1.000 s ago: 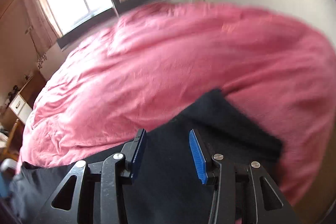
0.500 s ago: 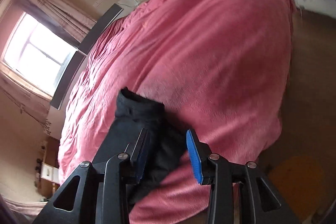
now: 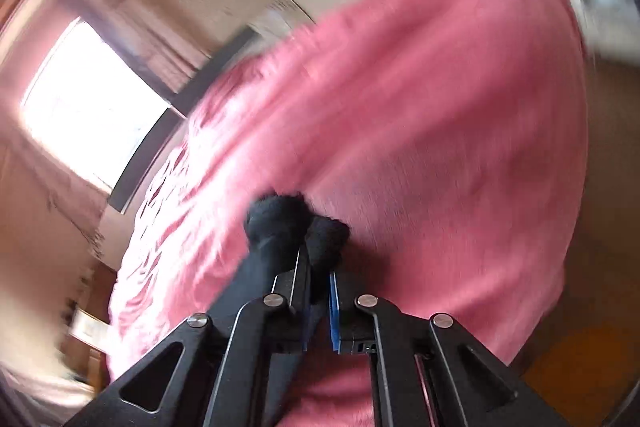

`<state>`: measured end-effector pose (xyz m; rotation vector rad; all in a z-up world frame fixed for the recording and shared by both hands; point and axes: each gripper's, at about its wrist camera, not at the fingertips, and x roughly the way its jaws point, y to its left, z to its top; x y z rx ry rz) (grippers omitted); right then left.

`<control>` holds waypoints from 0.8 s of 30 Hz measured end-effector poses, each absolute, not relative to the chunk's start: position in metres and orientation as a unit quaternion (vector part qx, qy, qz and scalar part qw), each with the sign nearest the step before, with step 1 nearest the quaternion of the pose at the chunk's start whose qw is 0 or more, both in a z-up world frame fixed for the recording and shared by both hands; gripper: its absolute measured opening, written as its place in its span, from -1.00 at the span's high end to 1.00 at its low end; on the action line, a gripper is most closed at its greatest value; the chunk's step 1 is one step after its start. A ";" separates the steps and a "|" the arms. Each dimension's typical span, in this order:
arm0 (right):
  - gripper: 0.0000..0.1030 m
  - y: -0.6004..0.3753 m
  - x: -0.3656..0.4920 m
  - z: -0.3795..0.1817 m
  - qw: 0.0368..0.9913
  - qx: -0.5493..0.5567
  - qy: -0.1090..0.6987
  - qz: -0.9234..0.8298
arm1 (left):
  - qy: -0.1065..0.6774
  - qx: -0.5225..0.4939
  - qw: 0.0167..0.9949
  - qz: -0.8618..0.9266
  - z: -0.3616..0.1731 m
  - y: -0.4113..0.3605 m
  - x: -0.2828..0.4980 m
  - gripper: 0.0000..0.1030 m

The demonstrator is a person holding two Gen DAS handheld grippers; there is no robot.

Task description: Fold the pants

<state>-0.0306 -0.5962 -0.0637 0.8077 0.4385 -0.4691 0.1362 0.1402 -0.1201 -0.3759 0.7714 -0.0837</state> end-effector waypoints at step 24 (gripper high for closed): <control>-0.76 -0.597 -0.059 -0.128 0.773 0.581 0.150 -0.207 | 0.367 -0.167 0.914 -0.036 -0.122 0.138 0.132 0.45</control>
